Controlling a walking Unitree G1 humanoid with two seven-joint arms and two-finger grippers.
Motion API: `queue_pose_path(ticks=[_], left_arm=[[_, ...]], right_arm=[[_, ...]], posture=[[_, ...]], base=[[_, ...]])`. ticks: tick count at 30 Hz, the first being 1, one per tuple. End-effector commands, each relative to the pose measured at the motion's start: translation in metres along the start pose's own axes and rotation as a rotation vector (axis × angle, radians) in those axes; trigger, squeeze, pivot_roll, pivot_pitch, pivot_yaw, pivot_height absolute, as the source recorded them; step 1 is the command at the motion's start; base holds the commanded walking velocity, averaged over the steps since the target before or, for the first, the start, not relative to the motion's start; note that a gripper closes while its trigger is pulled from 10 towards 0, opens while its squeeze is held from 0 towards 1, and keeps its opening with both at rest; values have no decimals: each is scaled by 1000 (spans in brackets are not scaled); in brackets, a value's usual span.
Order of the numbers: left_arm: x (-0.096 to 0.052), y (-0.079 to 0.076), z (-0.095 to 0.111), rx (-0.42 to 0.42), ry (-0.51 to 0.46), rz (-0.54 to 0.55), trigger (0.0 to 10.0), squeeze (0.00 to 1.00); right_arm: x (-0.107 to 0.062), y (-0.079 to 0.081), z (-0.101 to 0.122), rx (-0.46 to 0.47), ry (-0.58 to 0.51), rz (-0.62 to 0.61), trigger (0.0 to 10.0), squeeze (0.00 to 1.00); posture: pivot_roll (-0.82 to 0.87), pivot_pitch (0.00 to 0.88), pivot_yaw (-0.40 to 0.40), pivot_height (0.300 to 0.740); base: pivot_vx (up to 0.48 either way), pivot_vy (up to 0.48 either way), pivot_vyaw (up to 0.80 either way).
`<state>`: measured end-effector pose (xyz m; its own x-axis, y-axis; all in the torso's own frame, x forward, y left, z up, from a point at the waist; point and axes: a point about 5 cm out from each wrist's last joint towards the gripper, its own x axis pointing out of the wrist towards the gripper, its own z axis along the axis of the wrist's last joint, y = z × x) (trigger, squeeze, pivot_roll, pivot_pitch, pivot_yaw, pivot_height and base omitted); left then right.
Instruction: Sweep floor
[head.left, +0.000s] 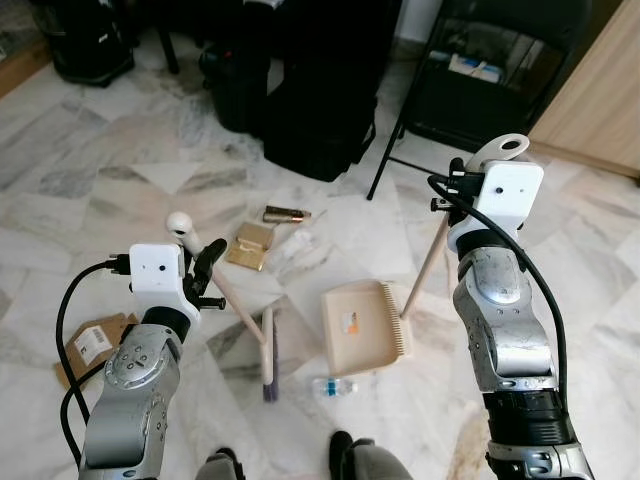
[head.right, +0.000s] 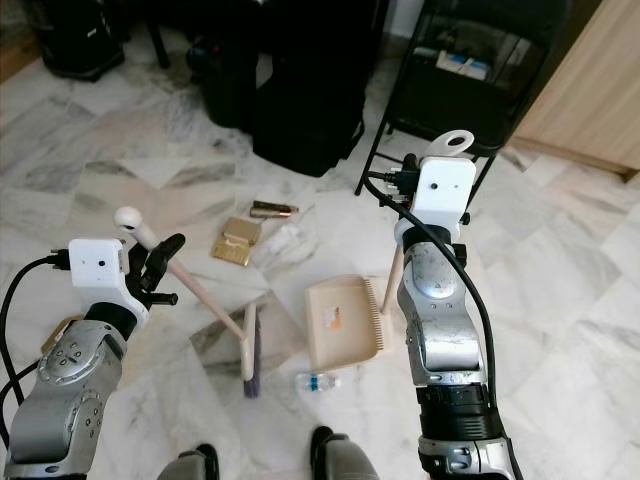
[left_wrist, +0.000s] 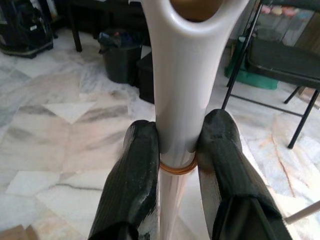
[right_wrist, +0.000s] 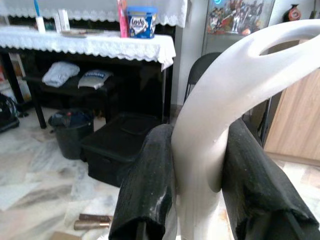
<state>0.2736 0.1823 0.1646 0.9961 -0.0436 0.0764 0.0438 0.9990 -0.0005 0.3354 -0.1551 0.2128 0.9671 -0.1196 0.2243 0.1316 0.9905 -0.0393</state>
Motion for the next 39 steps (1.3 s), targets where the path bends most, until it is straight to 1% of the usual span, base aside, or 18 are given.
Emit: queue_pose_path(ticks=[1,5,7,10,15,23,35,39], left_arm=[[-1,2,3,4,-27,6,10000,0],[-1,3,3,1,-29,7,10000,0],[0,2,2,-1,-30,6,10000,0],[1,3,3,-3,-35,6,10000,0],[3,5,1,8,-28,17,10000,0],[3,5,1,2,-28,16,10000,0],[3,2,1,-7,-39,3,10000,0],[3,2,1,0,-39,13,10000,0]], right_arm=[[2,0,7,9,-36,-3,10000,0],[3,1,5,18,-19,1,10000,0],[2,2,1,4,-15,5,10000,0],[2,2,0,7,-11,5,10000,0],[2,0,-2,13,-3,-1,10000,0],[3,1,-2,22,-5,-1,10000,0],[3,-2,-4,35,6,-5,10000,0],[4,-1,-5,39,15,-4,10000,0]], posture=[[-51,249,-63,740],[-50,245,-64,740],[-52,243,-63,740],[-53,241,-62,740],[-58,239,-61,740],[-54,233,-61,740],[-57,218,-61,740],[-56,221,-62,740]], base=[[0,0,0],[-197,-203,-517],[-247,-277,0],[-82,-275,0],[0,0,0],[0,0,0],[-467,0,0],[-268,0,-800]])
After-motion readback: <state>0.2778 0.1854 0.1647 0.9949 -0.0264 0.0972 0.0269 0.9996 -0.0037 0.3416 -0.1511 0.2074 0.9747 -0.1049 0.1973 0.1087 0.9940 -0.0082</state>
